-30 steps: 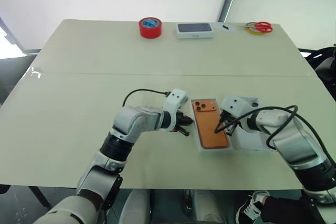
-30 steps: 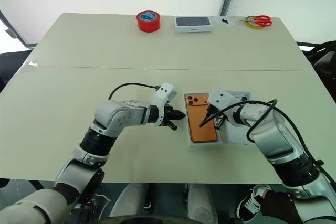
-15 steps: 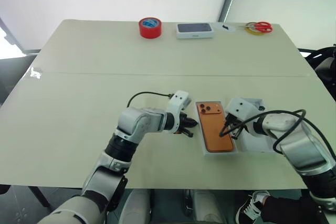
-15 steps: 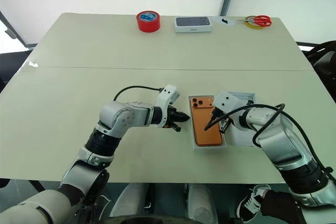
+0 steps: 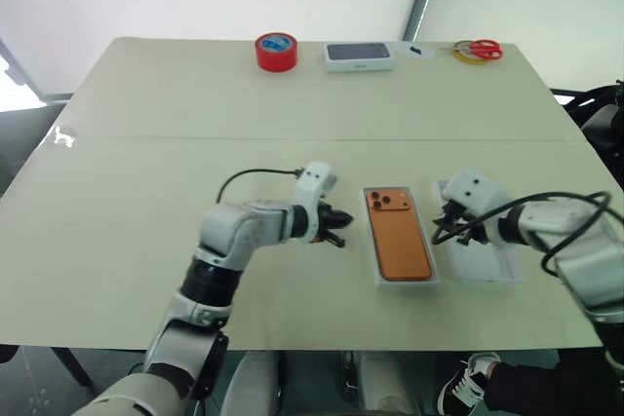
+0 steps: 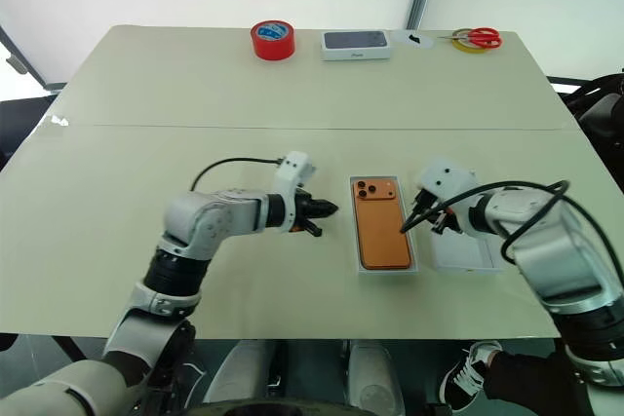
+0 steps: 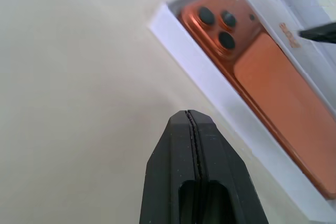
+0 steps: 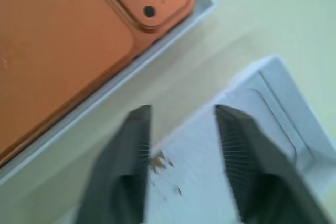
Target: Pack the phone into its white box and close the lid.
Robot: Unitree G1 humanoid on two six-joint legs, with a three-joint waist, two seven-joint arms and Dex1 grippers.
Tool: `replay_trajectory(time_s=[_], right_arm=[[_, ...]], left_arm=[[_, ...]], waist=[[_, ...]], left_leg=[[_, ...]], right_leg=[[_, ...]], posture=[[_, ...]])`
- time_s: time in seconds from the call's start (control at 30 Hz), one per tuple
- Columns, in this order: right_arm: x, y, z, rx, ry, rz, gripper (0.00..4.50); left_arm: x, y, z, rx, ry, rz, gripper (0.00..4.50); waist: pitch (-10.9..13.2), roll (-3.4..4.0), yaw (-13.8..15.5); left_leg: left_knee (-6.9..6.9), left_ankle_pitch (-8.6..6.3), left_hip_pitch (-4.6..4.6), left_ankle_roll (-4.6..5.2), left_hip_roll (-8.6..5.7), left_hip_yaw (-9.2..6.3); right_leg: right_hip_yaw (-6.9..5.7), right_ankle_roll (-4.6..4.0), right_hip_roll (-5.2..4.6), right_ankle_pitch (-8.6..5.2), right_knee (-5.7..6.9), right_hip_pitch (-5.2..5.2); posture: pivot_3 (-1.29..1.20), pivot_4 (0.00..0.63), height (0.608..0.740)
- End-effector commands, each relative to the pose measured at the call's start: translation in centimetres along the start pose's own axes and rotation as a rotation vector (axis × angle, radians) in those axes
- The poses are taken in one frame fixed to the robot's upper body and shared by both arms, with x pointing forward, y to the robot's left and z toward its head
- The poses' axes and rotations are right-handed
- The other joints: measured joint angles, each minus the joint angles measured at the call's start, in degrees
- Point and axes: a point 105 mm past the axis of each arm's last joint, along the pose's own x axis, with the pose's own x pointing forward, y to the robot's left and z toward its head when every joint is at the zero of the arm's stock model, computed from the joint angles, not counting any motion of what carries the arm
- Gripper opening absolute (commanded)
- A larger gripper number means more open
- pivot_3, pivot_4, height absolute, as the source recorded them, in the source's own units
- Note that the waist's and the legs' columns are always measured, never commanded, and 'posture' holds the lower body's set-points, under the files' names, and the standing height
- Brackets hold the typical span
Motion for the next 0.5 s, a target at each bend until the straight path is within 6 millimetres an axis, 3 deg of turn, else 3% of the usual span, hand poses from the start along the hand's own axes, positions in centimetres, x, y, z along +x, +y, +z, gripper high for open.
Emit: replay_trajectory(time_s=[0.03, 0.13, 0.3, 0.5], right_arm=[[-1.5, -0.3, 1.1, 0.085, -0.014, 0.002, 3.94], [-1.3, -0.3, 0.1, 0.211, 0.056, 0.023, 3.94], [-0.5, -0.6, -0.5, 0.389, 0.142, 0.004, 3.94], [0.4, -1.5, -1.3, 0.489, 0.209, -0.062, 3.94]], left_arm=[[-1.8, -0.7, 2.1, 0.185, -0.165, -0.022, 0.0], [-3.5, -2.0, 2.0, 0.347, -0.249, -0.111, 0.0], [-5.2, -3.8, -0.2, 0.555, -0.243, -0.248, 0.0], [-5.8, -4.6, -1.4, 0.616, -0.25, -0.329, 0.0]], waist=[[-0.01, 0.02, 0.18], [-0.02, 0.04, 0.31], [-0.02, 0.04, 0.24], [-0.02, 0.05, 0.37]], left_leg=[[0.0, 0.0, 0.01, 0.0, 0.02, -0.01], [0.0, 0.01, 0.01, -0.02, 0.09, 0.0], [0.03, 0.01, -0.06, -0.01, 0.03, 0.1], [0.02, 0.01, -0.09, 0.0, 0.04, 0.07]], right_leg=[[0.0, 0.0, 0.0, 0.0, 0.03, 0.0], [0.01, -0.22, -0.02, -0.11, 0.02, 0.0], [0.06, -0.35, -0.14, -0.05, -0.12, 0.0], [0.04, -0.35, -0.09, -0.05, -0.12, -0.02]], posture=[[0.0, 0.15, 0.74], [0.0, 0.15, 0.74], [0.0, 0.15, 0.74], [0.0, 0.15, 0.74]])
